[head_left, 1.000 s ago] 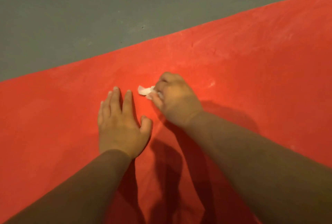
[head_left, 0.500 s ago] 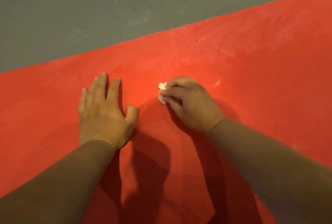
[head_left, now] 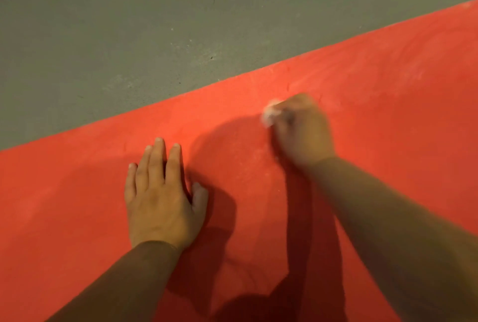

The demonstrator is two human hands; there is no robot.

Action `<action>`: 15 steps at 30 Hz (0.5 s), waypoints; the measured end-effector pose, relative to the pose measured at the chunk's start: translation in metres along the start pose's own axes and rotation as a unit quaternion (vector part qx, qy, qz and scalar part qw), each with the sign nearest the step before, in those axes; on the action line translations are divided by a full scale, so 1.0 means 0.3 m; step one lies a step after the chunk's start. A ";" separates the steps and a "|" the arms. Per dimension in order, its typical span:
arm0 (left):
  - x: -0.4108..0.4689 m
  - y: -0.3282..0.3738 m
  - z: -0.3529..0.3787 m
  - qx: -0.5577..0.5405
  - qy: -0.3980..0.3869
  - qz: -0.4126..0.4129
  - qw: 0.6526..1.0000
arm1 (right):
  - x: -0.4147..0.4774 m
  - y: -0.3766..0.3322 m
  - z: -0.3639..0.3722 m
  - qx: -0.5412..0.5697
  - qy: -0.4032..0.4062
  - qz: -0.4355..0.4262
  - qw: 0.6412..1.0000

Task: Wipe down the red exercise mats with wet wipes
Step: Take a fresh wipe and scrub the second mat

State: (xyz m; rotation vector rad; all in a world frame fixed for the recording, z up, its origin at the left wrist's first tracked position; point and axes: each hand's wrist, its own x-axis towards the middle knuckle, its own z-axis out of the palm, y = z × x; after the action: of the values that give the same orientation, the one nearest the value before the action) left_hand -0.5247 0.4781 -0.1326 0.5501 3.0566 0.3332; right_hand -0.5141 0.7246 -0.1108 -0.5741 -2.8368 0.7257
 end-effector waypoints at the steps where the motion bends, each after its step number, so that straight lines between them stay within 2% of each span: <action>1: -0.002 0.001 0.000 0.005 -0.003 -0.001 1.000 | 0.039 0.059 -0.041 -0.006 0.045 0.108 0.993; 2: 0.000 0.001 0.001 0.006 -0.005 -0.002 1.000 | 0.063 0.096 -0.075 -0.004 0.079 0.207 0.975; 3: 0.005 0.002 0.001 0.004 -0.007 -0.004 1.000 | 0.076 0.104 -0.084 0.001 0.102 0.267 0.958; 4: 0.009 0.005 0.000 0.003 -0.010 -0.006 1.000 | 0.076 0.077 -0.072 0.001 0.108 0.278 0.955; 6: 0.009 0.006 -0.002 0.002 -0.017 -0.010 1.000 | 0.055 -0.027 -0.025 0.010 0.064 0.206 0.976; 8: 0.010 0.004 -0.003 -0.010 -0.016 -0.012 1.000 | 0.010 -0.151 0.021 0.033 -0.045 0.058 0.997; 10: 0.012 0.004 -0.003 -0.012 -0.012 -0.011 1.000 | -0.052 -0.230 0.045 0.053 -0.189 -0.090 0.976; 11: 0.010 0.004 -0.003 -0.012 -0.015 -0.012 1.000 | -0.065 -0.231 0.035 0.045 -0.232 -0.133 0.963; 13: 0.011 0.004 -0.006 -0.009 -0.021 -0.012 1.000 | -0.041 -0.181 -0.013 0.014 -0.228 -0.133 0.964; 15: 0.011 0.008 -0.006 -0.002 -0.028 -0.010 1.000 | -0.014 -0.096 -0.065 -0.020 -0.132 -0.026 0.991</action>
State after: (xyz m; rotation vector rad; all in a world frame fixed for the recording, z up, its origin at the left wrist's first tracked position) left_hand -0.5270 0.4810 -0.1303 0.5182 3.0040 0.3179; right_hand -0.5149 0.7081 -0.0800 -0.4360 -3.1022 0.7917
